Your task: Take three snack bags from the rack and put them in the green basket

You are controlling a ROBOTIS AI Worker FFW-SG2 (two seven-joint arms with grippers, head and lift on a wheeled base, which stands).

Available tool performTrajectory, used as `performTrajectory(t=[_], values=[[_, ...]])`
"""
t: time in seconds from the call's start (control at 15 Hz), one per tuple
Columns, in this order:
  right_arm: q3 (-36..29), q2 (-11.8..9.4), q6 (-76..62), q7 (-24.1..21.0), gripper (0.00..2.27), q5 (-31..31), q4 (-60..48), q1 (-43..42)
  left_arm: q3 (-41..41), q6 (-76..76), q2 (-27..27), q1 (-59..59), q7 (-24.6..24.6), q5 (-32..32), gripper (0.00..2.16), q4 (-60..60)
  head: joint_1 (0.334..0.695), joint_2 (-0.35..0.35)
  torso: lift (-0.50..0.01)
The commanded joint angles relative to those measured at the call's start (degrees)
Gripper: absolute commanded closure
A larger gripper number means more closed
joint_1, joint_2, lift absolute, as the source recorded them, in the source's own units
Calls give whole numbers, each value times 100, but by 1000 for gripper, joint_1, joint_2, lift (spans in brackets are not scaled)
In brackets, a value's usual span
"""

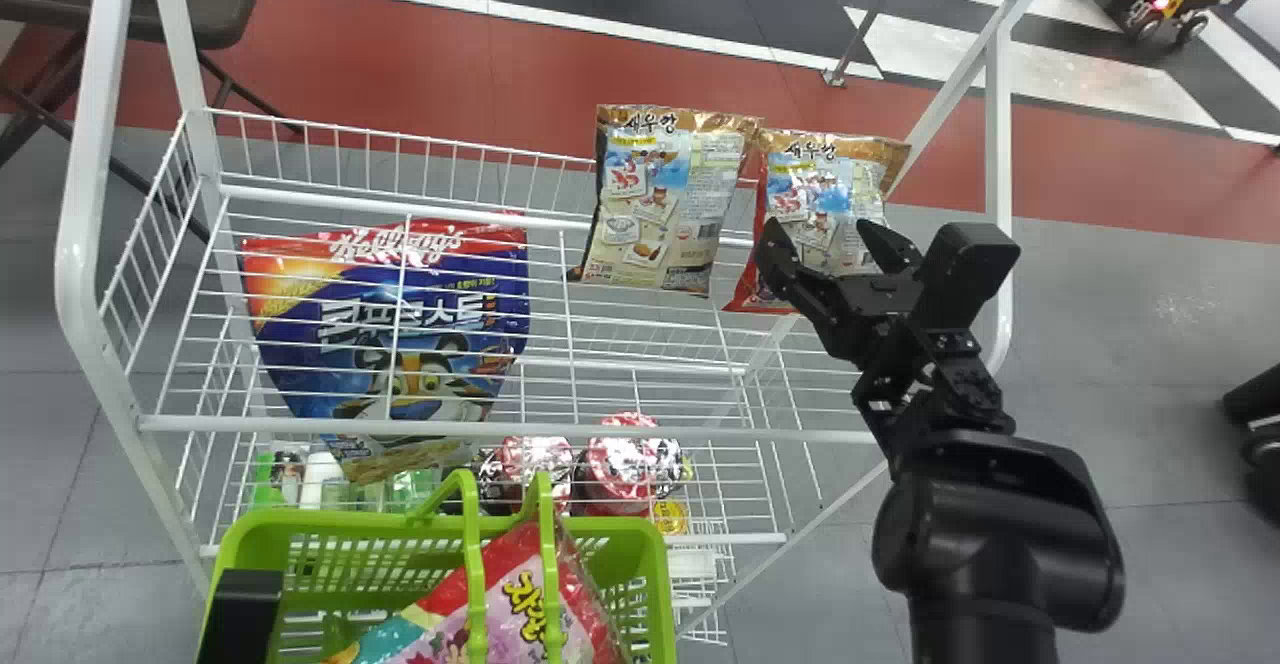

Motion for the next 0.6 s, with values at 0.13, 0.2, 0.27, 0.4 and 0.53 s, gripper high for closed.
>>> performTrajectory(t=[0.13, 0.2, 0.27, 0.4, 0.53], values=[[-105, -70, -36, -147, 171, 423, 780, -461, 20, 12, 12, -59, -3, 14, 1366, 22, 695, -350, -8], [-114, -131, 52, -68, 731, 423, 797, -461, 20, 12, 12, -68, 6, 14, 1366, 31, 695, -350, -8], [-105, -123, 87, -68, 1565, 397, 780, -425, 20, 30, 12, -85, 14, 14, 1366, 40, 695, -350, -8], [-175, -123, 122, -50, 2132, 256, 683, -346, 20, 30, 3, -112, 32, 22, 1366, 66, 695, -350, -8], [-263, -123, 34, -41, 2189, 151, 648, -206, 20, 30, 3, -121, 32, 22, 1366, 75, 695, -350, -8]])
